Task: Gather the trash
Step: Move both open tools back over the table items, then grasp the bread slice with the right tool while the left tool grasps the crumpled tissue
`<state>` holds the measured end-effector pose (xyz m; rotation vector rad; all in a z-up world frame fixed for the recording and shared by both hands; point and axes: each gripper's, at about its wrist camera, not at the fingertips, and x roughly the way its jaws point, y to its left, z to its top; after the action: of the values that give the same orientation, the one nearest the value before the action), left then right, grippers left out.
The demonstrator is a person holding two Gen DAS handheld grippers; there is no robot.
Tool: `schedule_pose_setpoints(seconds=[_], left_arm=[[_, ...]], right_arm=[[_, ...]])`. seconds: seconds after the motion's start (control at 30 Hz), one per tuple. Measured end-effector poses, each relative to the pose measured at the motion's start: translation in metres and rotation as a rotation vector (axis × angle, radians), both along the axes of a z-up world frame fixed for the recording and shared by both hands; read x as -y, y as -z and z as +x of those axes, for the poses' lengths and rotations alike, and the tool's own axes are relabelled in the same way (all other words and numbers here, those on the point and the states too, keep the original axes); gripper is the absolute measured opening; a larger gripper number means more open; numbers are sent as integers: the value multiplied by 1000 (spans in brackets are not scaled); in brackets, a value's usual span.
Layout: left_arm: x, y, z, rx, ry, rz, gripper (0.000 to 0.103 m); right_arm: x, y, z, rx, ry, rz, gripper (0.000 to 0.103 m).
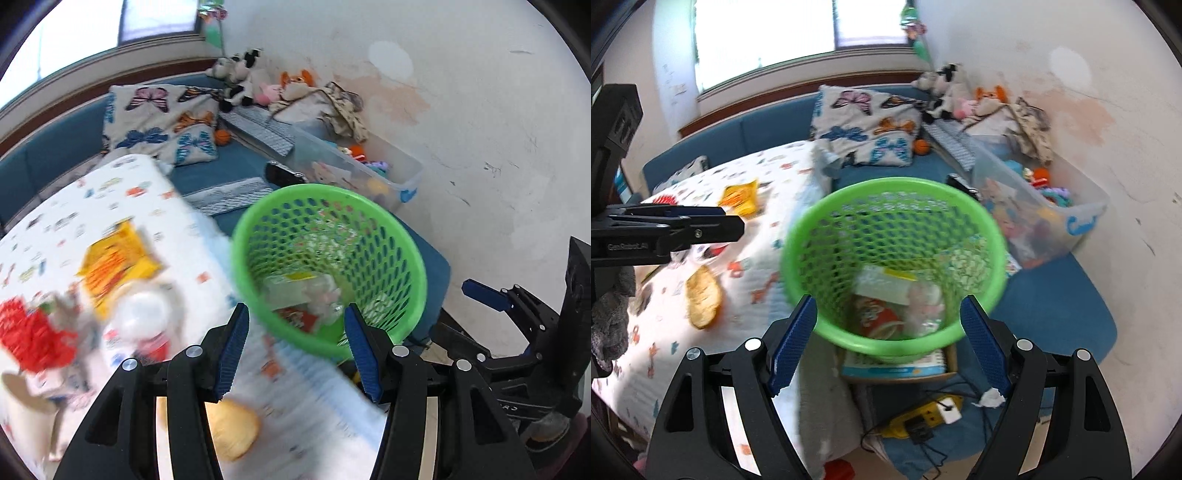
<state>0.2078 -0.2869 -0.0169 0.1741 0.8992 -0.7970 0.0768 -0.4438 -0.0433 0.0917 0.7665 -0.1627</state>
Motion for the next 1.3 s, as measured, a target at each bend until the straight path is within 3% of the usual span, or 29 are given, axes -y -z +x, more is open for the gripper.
schedule_pose_setpoints(seconds=[0.4, 0.7, 1.1, 1.3], left_arm=[[-112, -7, -11, 52, -187, -5, 52], [-184, -2, -24, 80, -313, 6, 52], [-246, 13, -43, 99, -408, 36, 55], [-261, 25, -52, 88, -424, 52, 59]], right_arm=[[-72, 5, 23, -6, -165, 34, 80], [-128, 26, 46, -60, -289, 55, 80], [-153, 66, 72, -159, -309, 87, 80], [-168, 74, 80, -158, -304, 9, 77]])
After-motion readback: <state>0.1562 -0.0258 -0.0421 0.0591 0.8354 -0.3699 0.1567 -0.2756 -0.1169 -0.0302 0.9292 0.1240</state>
